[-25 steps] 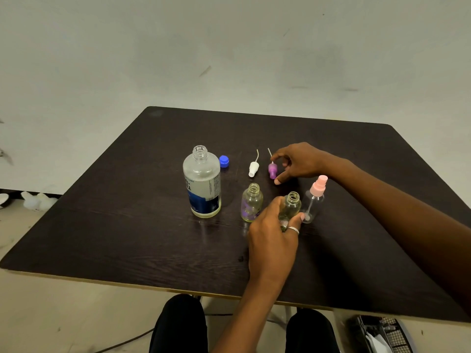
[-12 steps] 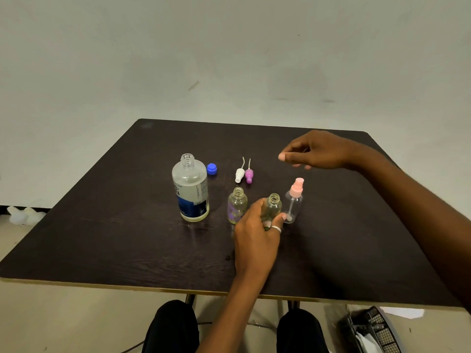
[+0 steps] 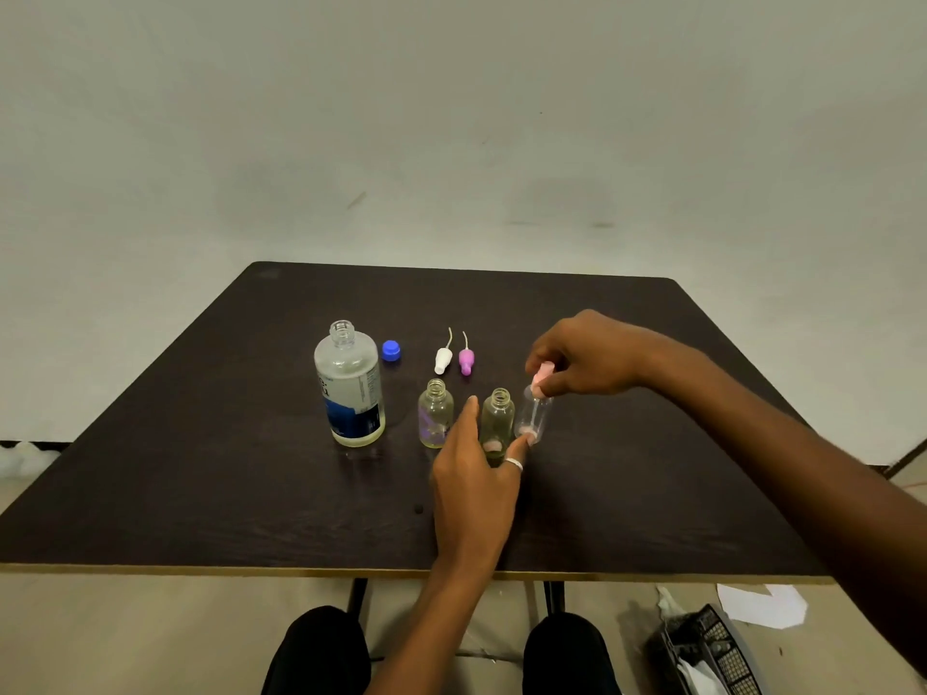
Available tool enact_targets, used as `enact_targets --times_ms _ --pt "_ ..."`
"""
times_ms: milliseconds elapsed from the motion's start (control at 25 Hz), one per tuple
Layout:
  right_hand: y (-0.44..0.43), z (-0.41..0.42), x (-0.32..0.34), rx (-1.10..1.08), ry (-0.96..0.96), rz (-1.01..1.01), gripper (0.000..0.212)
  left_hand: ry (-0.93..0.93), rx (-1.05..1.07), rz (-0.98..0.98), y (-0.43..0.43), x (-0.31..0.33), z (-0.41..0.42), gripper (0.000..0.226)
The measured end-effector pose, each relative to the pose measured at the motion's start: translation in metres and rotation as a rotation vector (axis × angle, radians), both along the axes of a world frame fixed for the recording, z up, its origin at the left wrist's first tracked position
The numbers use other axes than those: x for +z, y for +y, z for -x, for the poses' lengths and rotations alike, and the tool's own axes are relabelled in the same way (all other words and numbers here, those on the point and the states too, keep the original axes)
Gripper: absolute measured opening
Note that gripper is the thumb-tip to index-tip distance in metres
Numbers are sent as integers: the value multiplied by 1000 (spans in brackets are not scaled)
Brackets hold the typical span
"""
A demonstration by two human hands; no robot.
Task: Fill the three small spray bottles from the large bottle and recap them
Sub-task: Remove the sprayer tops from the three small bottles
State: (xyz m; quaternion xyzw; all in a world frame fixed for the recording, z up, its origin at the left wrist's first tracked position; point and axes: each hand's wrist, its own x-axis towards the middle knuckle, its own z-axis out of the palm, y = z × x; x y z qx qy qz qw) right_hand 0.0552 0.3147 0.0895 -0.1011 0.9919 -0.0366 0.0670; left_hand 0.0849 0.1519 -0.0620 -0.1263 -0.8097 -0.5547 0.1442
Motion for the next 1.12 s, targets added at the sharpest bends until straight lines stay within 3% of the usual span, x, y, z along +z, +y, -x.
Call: enact_targets --times_ms 240,560,800,1000,1120 --pt "14 -9 6 -38 64 -55 19 261 -73 -24 16 17 -39 64" --pt "24 -24 5 -56 -15 -36 15 -88 -288 -39 74 21 -28 77" --pt "30 -30 -3 -62 19 -19 14 -82 -250 -78 82 7 -9 28" --pt "29 -29 -11 -191 88 -115 46 -96 -248 -101 84 3 -5 29" --pt "23 -30 -15 -173 133 -145 41 -108 -247 -112 84 2 -4 33"
